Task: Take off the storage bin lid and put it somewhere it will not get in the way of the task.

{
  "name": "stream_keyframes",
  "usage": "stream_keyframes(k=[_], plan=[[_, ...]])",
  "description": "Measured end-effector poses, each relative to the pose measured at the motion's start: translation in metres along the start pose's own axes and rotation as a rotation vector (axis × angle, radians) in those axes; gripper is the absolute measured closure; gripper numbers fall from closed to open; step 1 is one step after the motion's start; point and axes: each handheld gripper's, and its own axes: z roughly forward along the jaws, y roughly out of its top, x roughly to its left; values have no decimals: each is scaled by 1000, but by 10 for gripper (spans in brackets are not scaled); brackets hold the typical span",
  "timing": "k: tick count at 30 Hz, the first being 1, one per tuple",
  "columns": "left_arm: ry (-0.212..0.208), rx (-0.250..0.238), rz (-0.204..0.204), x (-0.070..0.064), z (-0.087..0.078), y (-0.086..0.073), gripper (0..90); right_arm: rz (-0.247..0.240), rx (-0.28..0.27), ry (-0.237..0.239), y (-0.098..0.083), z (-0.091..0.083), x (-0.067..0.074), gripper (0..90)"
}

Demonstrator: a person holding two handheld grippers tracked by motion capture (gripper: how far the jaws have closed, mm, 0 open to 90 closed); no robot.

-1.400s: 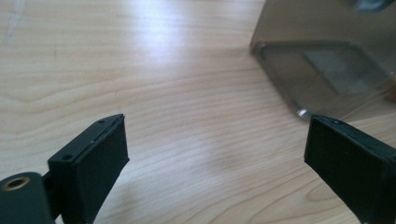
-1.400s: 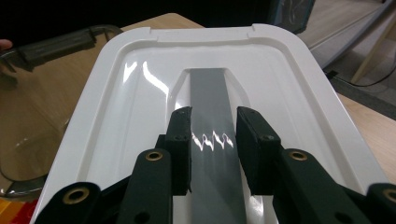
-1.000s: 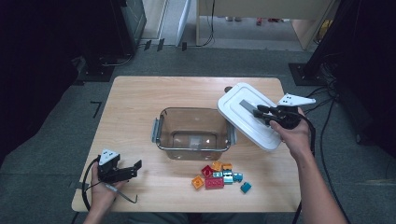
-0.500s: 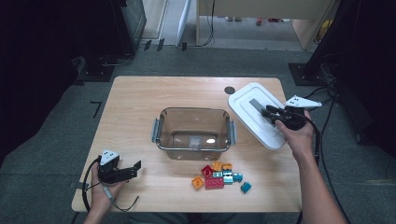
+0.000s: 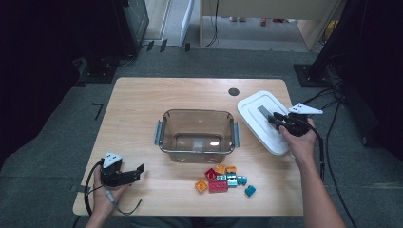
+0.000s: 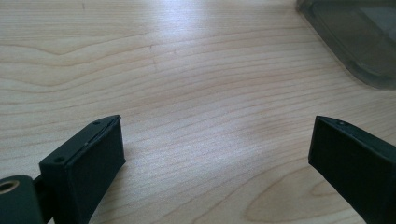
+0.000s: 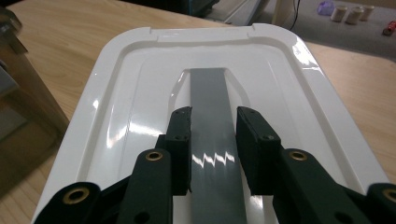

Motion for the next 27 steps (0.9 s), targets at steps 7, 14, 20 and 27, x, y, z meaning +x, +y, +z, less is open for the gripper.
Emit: stream_keyframes(k=[7,14,20,27], plan=[[-2,5,2,0,0,0,35,0,46,-23,-15,22,3,677],[-9,10,4,0,1,-1,36,12,73,-46,-27,35,3,677],[-12,11,1,0,1,-1,36,24,96,-67,-38,41,1,677],[-14,14,1,1,1,0,36,44,96,-70,-46,43,-1,676]])
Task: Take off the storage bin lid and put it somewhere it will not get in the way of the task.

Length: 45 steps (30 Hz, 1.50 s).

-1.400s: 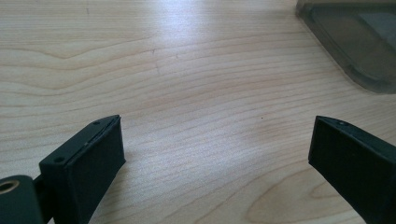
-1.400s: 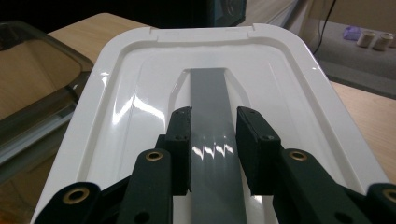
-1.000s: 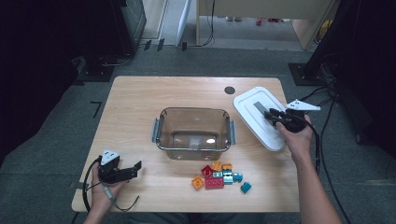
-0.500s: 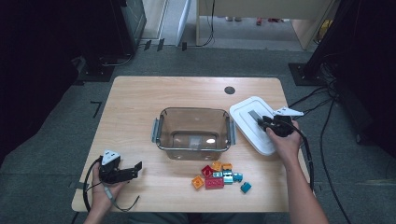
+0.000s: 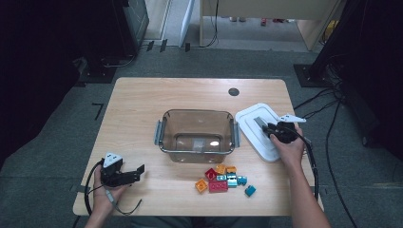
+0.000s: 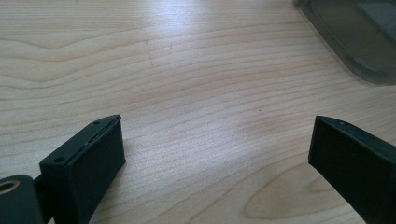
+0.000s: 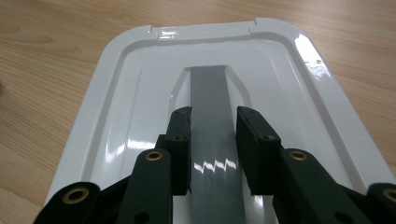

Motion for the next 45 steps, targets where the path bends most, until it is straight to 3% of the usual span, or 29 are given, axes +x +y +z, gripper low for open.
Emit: stream_keyframes(k=[4,8,10,12,16,20,22,29,32,35,40,45], plan=[[1,0,1,0,0,0,36,11,1,-2,-1,0,0,667],[1,-1,1,0,0,0,36,-7,14,-28,-1,2,5,472],[-1,-1,1,0,0,0,36,17,12,-14,0,1,5,371],[-5,-1,0,0,0,0,36,39,2,3,2,-3,5,329],[-8,-1,-2,1,0,0,36,37,0,25,5,-12,7,238],[-9,-2,-3,1,0,0,37,19,21,83,6,-19,10,238],[-9,-1,-2,1,0,0,37,31,22,88,6,-22,9,301],[-10,-2,-2,1,0,0,37,26,-13,6,-7,-32,11,367],[-10,-2,-3,1,0,0,37,27,-5,3,-12,-36,11,302],[-11,-3,-4,1,0,0,37,43,2,-33,-16,-40,14,247],[-10,-2,-3,1,0,0,37,6,-25,1,-18,-53,22,189],[-7,0,2,0,0,0,37,6,-34,48,-15,-65,31,66]])
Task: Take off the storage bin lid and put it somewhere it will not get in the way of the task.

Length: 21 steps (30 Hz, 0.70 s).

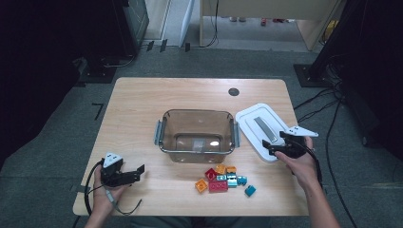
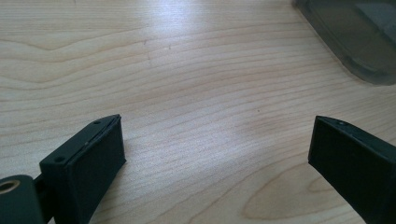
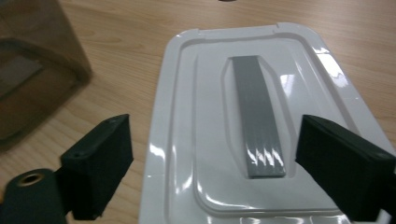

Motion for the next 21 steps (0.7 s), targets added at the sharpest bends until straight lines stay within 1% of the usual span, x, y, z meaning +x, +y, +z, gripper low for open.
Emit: stream_keyframes(k=[3,4,9,13,15,19,20,21], plan=[[5,0,7,-1,0,0,37,-8,-3,32,1,-8,7,6],[5,0,7,-1,0,0,36,-8,-3,32,1,-8,7,6],[28,15,44,-5,1,-1,30,-16,-15,49,-2,-19,17,0],[42,27,62,-7,3,-1,16,-29,-21,49,-9,-27,25,0],[50,37,76,-9,3,-1,4,-27,-21,43,-12,-32,28,0],[82,55,109,-12,4,-2,0,-33,-23,28,-18,-43,35,0],[90,60,119,-14,4,-3,0,-36,-21,33,-21,-47,39,0],[90,60,119,-14,4,-3,0,-36,-21,33,-21,-47,39,0]])
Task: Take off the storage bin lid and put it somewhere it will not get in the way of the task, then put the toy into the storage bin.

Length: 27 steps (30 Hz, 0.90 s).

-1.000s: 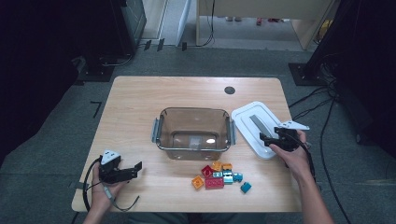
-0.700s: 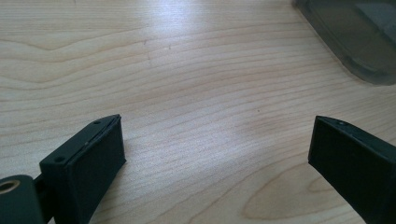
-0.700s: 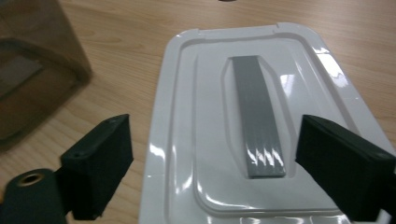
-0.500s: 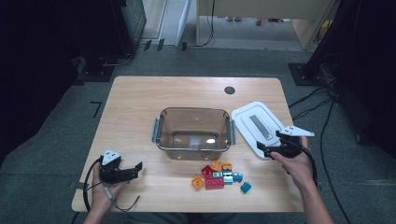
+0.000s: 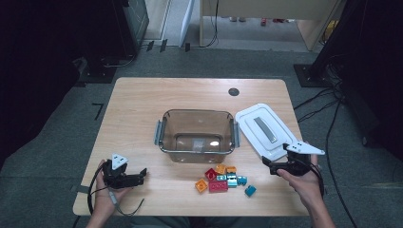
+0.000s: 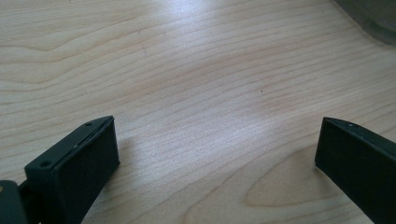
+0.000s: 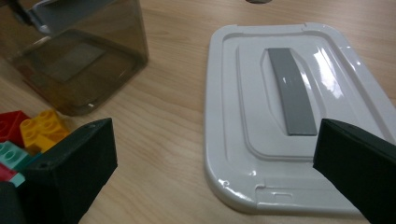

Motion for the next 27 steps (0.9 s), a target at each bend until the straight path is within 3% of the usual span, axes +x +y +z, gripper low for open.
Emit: stream_keyframes(k=[12,27], plan=[[14,7,12,-2,1,0,0,5,17,2,-27,-17,29,0],[14,7,12,-2,0,0,0,32,13,19,-54,-28,53,26]])
